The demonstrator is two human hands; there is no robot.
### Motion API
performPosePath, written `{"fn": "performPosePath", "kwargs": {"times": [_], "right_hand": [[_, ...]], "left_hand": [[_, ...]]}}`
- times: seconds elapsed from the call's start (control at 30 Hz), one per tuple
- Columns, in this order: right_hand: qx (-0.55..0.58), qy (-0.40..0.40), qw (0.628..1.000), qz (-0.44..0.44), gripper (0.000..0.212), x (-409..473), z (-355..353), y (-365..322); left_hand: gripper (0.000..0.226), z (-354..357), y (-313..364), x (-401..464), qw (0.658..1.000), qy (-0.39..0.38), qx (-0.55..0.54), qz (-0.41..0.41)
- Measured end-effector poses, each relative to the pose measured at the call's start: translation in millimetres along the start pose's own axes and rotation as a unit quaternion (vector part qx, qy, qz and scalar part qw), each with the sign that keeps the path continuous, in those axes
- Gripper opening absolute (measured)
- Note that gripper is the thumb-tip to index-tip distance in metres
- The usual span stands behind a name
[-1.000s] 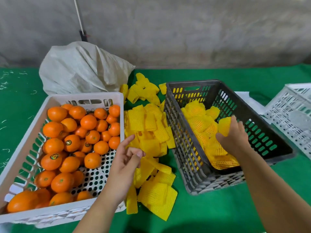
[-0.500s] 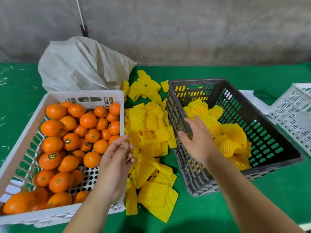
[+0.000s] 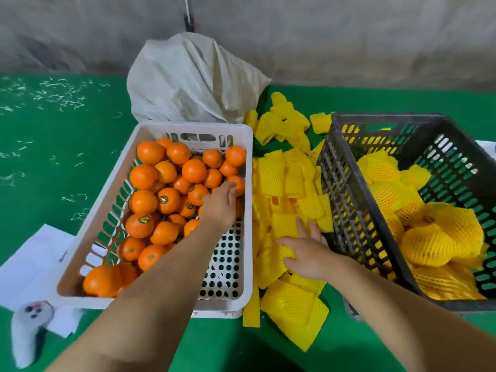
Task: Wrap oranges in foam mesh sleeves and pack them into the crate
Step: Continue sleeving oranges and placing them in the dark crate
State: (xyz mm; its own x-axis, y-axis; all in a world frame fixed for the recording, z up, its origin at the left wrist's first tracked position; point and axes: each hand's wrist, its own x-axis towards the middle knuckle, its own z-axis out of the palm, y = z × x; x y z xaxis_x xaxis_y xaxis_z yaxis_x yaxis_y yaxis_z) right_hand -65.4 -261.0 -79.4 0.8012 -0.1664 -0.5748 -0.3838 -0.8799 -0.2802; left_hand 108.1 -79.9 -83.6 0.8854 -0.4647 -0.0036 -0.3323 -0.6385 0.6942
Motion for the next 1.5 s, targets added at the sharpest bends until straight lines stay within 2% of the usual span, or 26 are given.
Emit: {"fn": "performPosePath", "kwargs": {"times": [0.03, 0.07, 0.13, 0.17, 0.2, 0.27, 0.37, 0.43, 0.5, 0.57, 0.63, 0.7, 0.73, 0.8, 0.87, 0.93, 0.97, 1.0, 1.03, 1.1, 1.17, 1.23, 1.3, 1.4, 1.5], "right_hand": [[0.013, -0.011, 1.0, 0.003, 0.062, 4, 3, -4], [0.037, -0.021, 0.999, 0.013, 0.065, 7, 6, -9], [0.097, -0.025, 0.994, 0.042, 0.068, 15, 8, -15], [0.117, -0.021, 0.992, 0.05, 0.069, 19, 9, -18], [0.126, -0.011, 0.991, 0.053, 0.07, 21, 9, -19], [0.139, 0.023, 0.989, 0.05, 0.073, 25, 8, -19], [0.253, 0.115, 0.96, 0.046, 0.068, 26, 4, -21], [0.382, 0.201, 0.901, 0.049, 0.054, 18, 0, -25], [0.517, 0.283, 0.805, 0.067, 0.035, 5, -6, -29], [0.628, 0.306, 0.712, 0.074, 0.021, -8, -15, -33], [0.687, 0.29, 0.663, 0.063, 0.016, -20, -22, -37], [0.734, 0.266, 0.623, 0.048, 0.02, -29, -25, -41], [0.744, 0.26, 0.614, 0.041, 0.023, -33, -25, -42], [0.746, 0.258, 0.613, 0.025, 0.024, -41, -21, -43], [0.75, 0.266, 0.606, 0.012, 0.032, -49, -20, -42], [0.758, 0.267, 0.595, -0.005, 0.041, -55, -20, -39], [0.757, 0.264, 0.597, -0.012, 0.04, -58, -19, -38], [0.752, 0.266, 0.603, -0.011, 0.036, -61, -19, -38], [0.745, 0.271, 0.61, -0.001, 0.031, -64, -19, -38], [0.717, 0.292, 0.633, 0.021, 0.024, -70, -18, -41], [0.66, 0.321, 0.679, 0.015, 0.018, -75, -17, -50], [0.565, 0.364, 0.74, -0.012, 0.015, -81, -17, -60], [0.491, 0.38, 0.782, -0.044, 0.03, -84, -13, -66], [0.466, 0.364, 0.804, -0.065, 0.033, -91, -8, -66], [0.447, 0.357, 0.818, -0.058, 0.033, -97, -6, -61]], "left_hand": [[0.044, 0, -16, 3, 0.989, -0.038, 0.142, -0.007], [0.054, -1, -32, 3, 0.961, -0.096, 0.258, -0.015], [0.082, 5, -54, -4, 0.904, -0.204, 0.375, -0.036], [0.096, 11, -62, -9, 0.891, -0.225, 0.391, -0.047], [0.106, 15, -65, -12, 0.884, -0.224, 0.407, -0.049], [0.111, 18, -63, -10, 0.881, -0.173, 0.438, -0.039], [0.096, 18, -52, -3, 0.885, -0.119, 0.447, -0.054], [0.082, 19, -47, 2, 0.882, -0.129, 0.45, -0.044], [0.074, 21, -45, 5, 0.881, -0.14, 0.45, -0.04], [0.085, 26, -48, 5, 0.87, -0.14, 0.47, -0.046], [0.084, 30, -50, 2, 0.843, -0.143, 0.516, -0.048], [0.062, 32, -47, -2, 0.823, -0.166, 0.542, -0.043], [0.057, 32, -47, -2, 0.825, -0.175, 0.536, -0.044], [0.057, 26, -41, -2, 0.848, -0.186, 0.493, -0.063], [0.056, 10, -32, 1, 0.909, -0.154, 0.377, -0.09], [0.066, -19, -18, -1, 0.975, -0.095, 0.168, -0.107], [0.072, -35, -8, -10, 0.99, -0.069, 0.022, -0.125], [0.073, -49, 4, -22, 0.982, -0.043, -0.126, -0.133], [0.062, -62, 19, -39, 0.96, -0.023, -0.251, -0.123], [0.039, -70, 42, -73, 0.923, -0.015, -0.374, -0.09], [0.055, -59, 58, -102, 0.878, -0.071, -0.468, -0.067], [0.081, -41, 67, -124, 0.845, -0.158, -0.507, -0.061], [0.091, -29, 69, -137, 0.821, -0.229, -0.521, -0.043], [0.091, -28, 66, -144, 0.789, -0.282, -0.546, -0.016], [0.101, -28, 70, -145, 0.784, -0.29, -0.549, -0.019]]}}
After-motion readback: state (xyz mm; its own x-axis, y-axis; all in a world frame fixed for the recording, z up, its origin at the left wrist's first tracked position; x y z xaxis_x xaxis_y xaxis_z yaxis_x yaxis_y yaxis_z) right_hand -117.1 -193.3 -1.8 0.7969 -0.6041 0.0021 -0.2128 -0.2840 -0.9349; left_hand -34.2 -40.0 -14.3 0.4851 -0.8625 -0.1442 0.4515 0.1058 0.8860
